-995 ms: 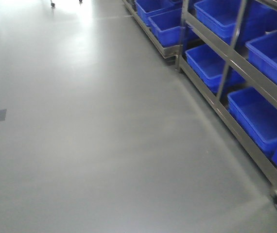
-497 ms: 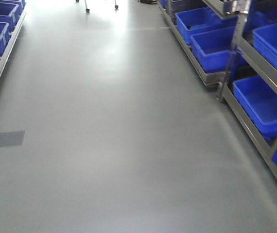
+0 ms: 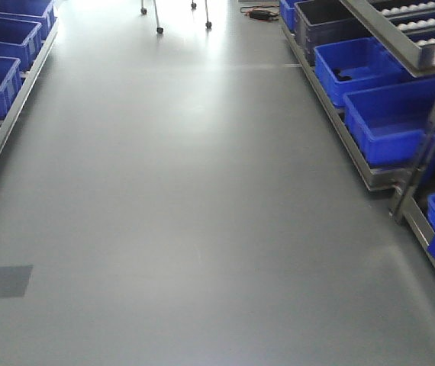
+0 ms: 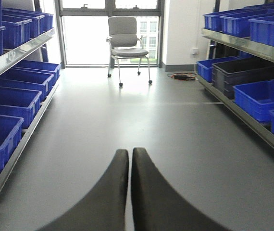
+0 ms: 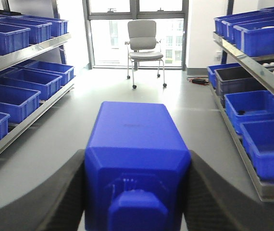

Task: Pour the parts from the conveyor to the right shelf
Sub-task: 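Turn and drive along the shelf aisle toward the bins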

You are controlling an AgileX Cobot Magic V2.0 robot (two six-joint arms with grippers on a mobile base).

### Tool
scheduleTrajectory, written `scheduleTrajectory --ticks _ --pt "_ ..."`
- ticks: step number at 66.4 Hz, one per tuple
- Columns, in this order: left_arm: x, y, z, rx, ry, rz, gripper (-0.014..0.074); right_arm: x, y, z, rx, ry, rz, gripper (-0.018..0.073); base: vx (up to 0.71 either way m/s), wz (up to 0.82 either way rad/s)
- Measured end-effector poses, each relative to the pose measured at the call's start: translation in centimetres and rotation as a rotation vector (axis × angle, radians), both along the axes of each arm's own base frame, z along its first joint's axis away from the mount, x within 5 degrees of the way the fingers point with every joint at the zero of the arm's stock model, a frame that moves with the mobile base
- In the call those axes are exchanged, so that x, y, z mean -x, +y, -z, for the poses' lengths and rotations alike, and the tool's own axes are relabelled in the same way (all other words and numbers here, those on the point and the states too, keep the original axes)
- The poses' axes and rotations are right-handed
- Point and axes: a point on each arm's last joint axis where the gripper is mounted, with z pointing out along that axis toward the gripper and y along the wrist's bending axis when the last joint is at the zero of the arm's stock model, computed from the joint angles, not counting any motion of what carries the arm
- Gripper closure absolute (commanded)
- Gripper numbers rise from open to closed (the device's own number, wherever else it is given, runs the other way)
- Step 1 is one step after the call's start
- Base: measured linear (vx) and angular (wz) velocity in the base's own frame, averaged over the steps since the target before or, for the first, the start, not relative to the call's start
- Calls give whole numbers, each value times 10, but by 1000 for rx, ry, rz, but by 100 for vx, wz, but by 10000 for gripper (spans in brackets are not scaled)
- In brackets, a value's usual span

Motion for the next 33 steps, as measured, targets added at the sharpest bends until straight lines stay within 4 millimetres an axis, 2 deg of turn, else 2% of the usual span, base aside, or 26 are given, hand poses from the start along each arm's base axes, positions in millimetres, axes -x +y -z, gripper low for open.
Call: scheduleTrajectory --ticks 18,33 --pt "0 0 0 0 0 0 602 0 0 0 0 0 0 564 59 30" --pt "0 0 0 0 0 0 602 0 0 0 0 0 0 564 49 69"
